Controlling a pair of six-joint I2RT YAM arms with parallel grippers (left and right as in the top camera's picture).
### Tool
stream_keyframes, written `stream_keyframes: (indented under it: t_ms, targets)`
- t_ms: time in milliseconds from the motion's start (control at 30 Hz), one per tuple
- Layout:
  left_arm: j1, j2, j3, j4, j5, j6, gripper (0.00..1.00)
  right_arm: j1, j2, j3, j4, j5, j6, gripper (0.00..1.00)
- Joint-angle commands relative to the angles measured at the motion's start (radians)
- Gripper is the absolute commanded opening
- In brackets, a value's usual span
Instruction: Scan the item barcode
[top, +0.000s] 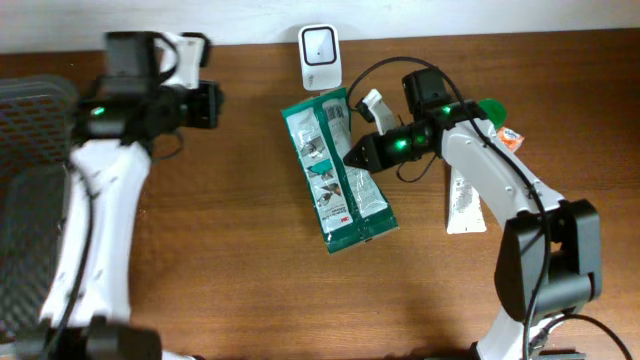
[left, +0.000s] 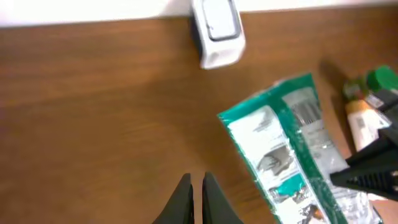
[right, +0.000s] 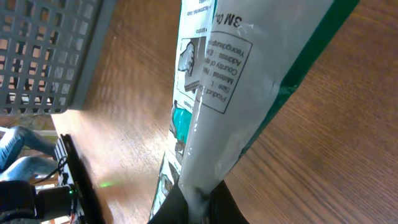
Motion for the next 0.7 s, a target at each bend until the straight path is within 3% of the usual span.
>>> stream_keyframes:
  t_ms: [0,167,300,400,467,500,533,567,667]
  targets:
    - [0.084,-0.115,0.013,-0.097,-0.194,-0.090,0.04,-0.009,-0.030,0.019,-0.010,0.001,-0.022,0.04]
    - [0.176,-0.177,0.013,-0.150,-0.257,-0.087,0.12,-0.009,-0.030,0.019,-0.008,0.027,-0.022,0.04]
    - [0.172,-0.177,0.013,-0.145,-0.135,0.005,0.14,-0.009,-0.030,0.019,-0.024,0.032,-0.022,0.04]
    - [0.171,-0.177,0.013,-0.145,-0.134,0.007,0.26,-0.009,-0.030,0.019,-0.030,0.032,-0.022,0.04]
    - [0.171,-0.177,0.013,-0.147,-0.136,0.007,0.46,-0.009,-0.030,0.019,-0.031,0.032,-0.022,0.04]
    - [0.171,-0.177,0.013,-0.152,-0.137,0.006,0.63,-0.009,-0.030,0.019,-0.031,0.032,-0.022,0.04]
    - [0.171,-0.177,0.013,-0.161,-0.138,0.007,0.88,-0.009,-0.030,0.019,-0.031,0.032,-0.022,0.04]
    - [0.171,-0.177,0.013,-0.164,-0.137,0.006,0.99,-0.009,-0.030,0.019,-0.031,0.032,-0.022,0.04]
    - [0.171,-0.177,0.013,-0.165,-0.137,0.006,0.99,-0.009,-0.030,0.019,-0.030,0.036,-0.022,0.04]
